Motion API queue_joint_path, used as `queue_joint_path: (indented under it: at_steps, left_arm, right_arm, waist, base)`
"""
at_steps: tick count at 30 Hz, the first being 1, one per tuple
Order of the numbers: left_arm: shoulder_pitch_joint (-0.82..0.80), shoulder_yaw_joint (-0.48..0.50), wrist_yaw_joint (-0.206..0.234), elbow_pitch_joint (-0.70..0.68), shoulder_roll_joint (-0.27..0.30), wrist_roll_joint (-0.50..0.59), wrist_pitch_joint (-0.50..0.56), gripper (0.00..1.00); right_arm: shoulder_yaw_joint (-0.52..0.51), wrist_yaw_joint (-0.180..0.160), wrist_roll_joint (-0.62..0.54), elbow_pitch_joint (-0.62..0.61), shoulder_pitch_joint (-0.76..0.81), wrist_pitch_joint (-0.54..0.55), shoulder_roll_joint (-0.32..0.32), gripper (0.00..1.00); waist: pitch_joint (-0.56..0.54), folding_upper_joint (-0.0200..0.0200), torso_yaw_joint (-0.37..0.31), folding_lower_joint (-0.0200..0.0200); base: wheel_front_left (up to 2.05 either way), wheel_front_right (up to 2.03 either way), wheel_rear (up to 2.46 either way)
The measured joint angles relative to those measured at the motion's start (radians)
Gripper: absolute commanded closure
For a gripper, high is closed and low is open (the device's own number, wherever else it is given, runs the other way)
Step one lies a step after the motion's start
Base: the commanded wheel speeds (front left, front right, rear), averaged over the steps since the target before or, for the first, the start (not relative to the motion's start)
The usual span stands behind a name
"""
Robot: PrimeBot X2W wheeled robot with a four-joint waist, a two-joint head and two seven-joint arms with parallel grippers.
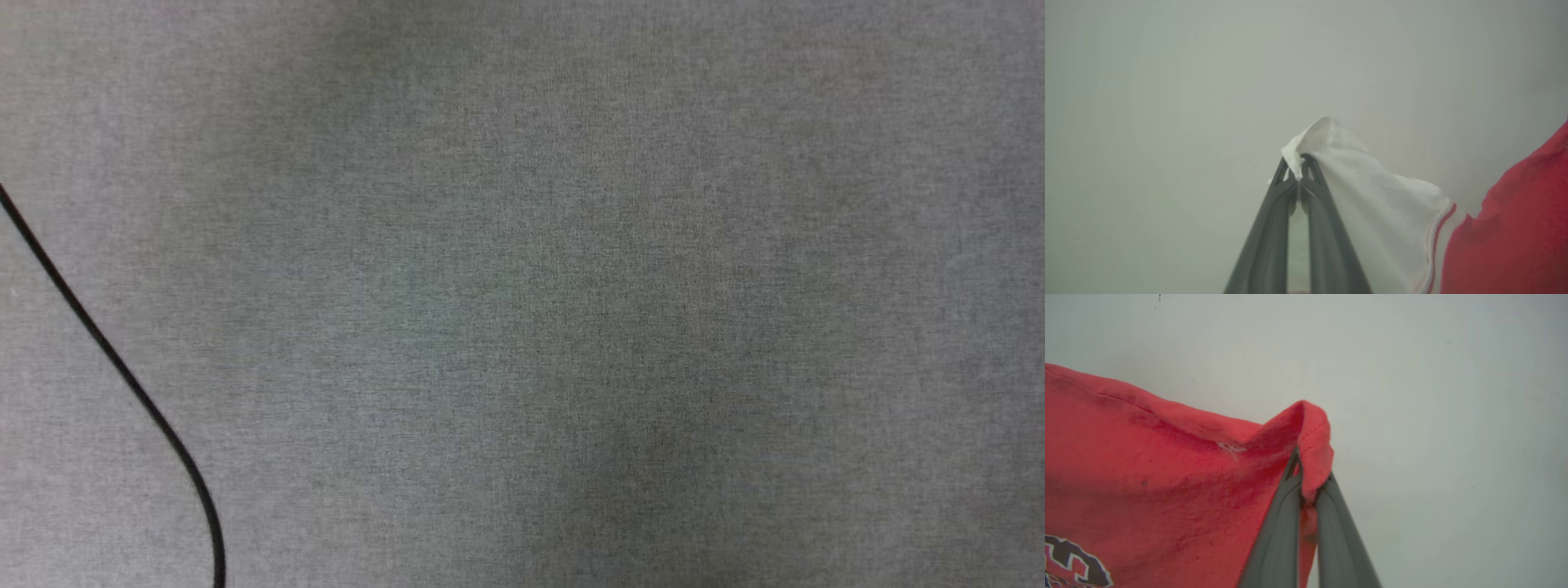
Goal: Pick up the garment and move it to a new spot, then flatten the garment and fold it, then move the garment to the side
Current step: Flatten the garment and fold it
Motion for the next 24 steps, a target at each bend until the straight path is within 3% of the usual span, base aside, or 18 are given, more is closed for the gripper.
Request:
queue_joint_path:
  at_steps: [5,10,17,24]
  left_arm:
    - [-0.054,-0.01,-0.016,0.089,-0.01,0.003,-0.045,1.0]
    - [0.015,-0.051,-0.03,0.171,-0.03,-0.002,-0.092,1.0]
    - [0.218,-0.08,-0.037,0.237,-0.04,-0.032,-0.161,1.0]
    - [0.515,-0.099,-0.025,0.208,-0.014,-0.053,-0.186,1.0]
  right_arm:
    - [0.035,0.0,0.005,0.058,-0.024,-0.053,0.005,1.0]
    - [0.1,0.0,0.023,0.118,0.035,-0.114,0.014,1.0]
    - [0.225,0.0,0.08,0.173,0.223,-0.197,0.039,1.0]
    - [0.348,0.0,0.173,0.183,0.446,-0.252,0.031,1.0]
  waist:
    - [0.023,0.0,-0.004,0.0]
    - [0.029,0.0,0.0,0.0]
    - [-0.004,0.0,0.002,0.0]
    - [-0.073,0.0,-0.001,-0.0001]
  base:
    - [0.0,0.0,0.0]
    - [0.0,0.0,0.0]
    - [0.0,0.0,0.0]
    - [0.0,0.0,0.0]
